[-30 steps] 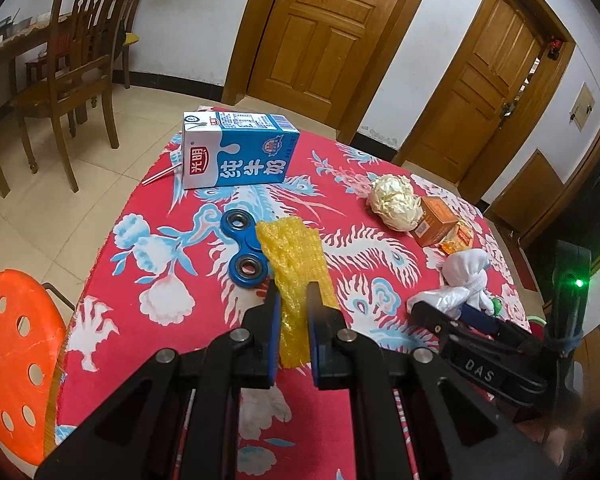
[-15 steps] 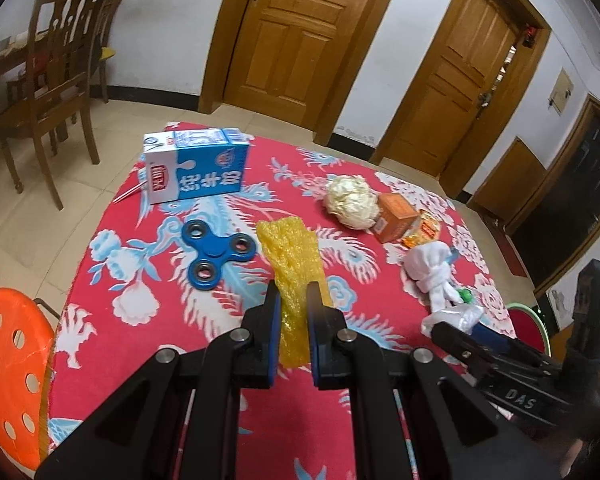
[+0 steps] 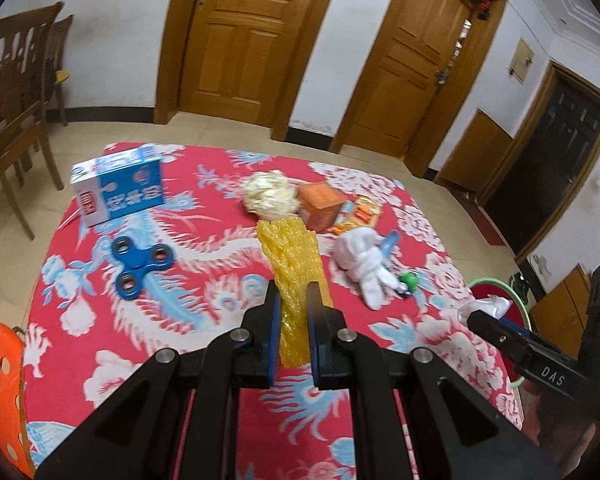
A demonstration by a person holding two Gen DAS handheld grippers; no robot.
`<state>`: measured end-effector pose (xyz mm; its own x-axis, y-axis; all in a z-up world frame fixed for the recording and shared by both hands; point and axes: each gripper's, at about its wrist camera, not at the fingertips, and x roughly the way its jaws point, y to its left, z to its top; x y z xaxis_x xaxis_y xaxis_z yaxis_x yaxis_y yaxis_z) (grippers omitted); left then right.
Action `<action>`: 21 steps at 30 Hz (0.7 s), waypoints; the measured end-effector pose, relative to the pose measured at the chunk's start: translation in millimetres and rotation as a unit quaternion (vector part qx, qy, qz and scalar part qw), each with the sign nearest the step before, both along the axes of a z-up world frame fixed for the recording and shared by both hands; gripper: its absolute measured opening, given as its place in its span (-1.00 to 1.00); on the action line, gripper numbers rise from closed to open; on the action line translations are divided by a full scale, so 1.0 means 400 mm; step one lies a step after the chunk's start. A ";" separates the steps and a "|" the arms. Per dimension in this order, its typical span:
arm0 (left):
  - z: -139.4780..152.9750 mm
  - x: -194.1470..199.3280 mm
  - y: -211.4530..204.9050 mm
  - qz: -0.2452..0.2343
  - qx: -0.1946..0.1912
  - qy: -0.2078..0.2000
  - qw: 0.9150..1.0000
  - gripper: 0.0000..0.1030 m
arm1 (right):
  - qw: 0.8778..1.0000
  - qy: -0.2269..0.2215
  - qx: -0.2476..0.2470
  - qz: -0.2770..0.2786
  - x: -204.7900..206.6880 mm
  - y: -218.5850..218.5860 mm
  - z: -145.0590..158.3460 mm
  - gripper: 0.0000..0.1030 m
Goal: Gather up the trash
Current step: 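Carry the plastic bag and foam net over the red bucket and open both tools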
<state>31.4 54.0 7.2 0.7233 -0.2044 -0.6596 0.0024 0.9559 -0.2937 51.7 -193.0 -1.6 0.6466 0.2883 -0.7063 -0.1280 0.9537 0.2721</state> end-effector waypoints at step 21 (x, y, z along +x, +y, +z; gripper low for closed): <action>0.054 0.049 -0.335 -0.144 0.040 -0.015 0.989 -0.79 | 0.989 -0.010 0.028 -0.148 -0.084 -0.332 -0.003 0.42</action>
